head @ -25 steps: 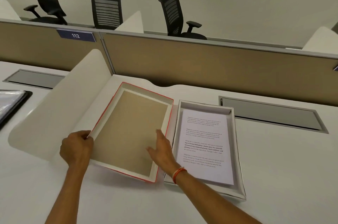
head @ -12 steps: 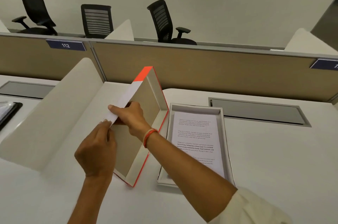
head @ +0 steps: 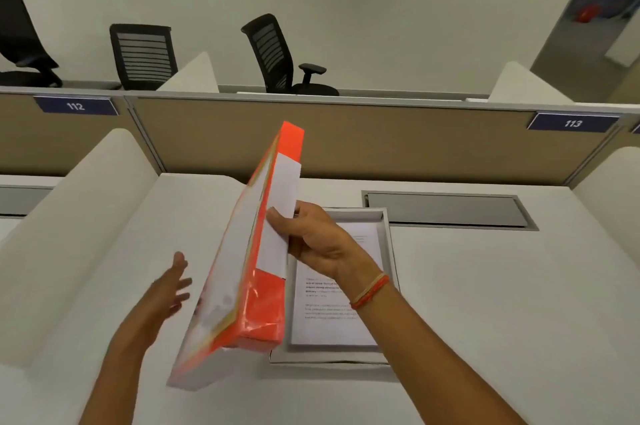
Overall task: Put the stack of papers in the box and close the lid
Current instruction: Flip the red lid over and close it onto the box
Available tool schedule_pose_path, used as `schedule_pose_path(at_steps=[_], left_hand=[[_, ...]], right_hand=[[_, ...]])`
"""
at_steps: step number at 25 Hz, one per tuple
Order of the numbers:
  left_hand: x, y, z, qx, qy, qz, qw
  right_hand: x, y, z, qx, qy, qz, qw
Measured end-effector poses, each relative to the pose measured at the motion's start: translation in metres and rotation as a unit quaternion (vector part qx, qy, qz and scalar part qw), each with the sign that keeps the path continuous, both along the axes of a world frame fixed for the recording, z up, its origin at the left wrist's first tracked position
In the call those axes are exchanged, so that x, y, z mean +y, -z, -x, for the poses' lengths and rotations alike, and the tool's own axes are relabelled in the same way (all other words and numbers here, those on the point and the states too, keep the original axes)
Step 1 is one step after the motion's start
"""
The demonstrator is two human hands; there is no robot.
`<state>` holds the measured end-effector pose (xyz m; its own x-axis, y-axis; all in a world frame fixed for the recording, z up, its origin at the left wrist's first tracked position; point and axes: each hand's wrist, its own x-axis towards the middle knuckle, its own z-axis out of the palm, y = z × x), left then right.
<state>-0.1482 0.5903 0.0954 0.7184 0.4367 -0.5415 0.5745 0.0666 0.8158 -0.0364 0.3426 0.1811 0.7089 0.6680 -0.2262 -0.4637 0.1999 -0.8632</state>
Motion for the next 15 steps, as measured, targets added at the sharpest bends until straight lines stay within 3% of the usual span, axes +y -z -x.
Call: schedule_pose_path(at_steps=[3,5,8,11,15], left_hand=[[-0.024,0.052,-0.007,-0.016,0.042,0.208,0.977],[-0.041,0.064,-0.014,-0.044,0.025,0.252,0.966],[-0.064,0.066,-0.029,-0.098,0.015,0.205,0.974],[-0.095,0.059,-0.043,-0.125,0.055,0.098,0.986],[-0.131,0.065,-0.062,-0.144,0.103,-0.023,0.984]], right_hand=[[-0.058,0.008,-0.003,-0.003,-0.028,-0.028,0.999],[-0.1,0.02,-0.008,-0.004,-0.009,-0.002,1.0],[-0.14,0.05,-0.008,-0.052,0.09,0.169,0.98],[-0.151,0.094,0.002,-0.116,0.172,0.335,0.919],[-0.165,0.15,0.002,-0.135,0.229,0.43,0.863]])
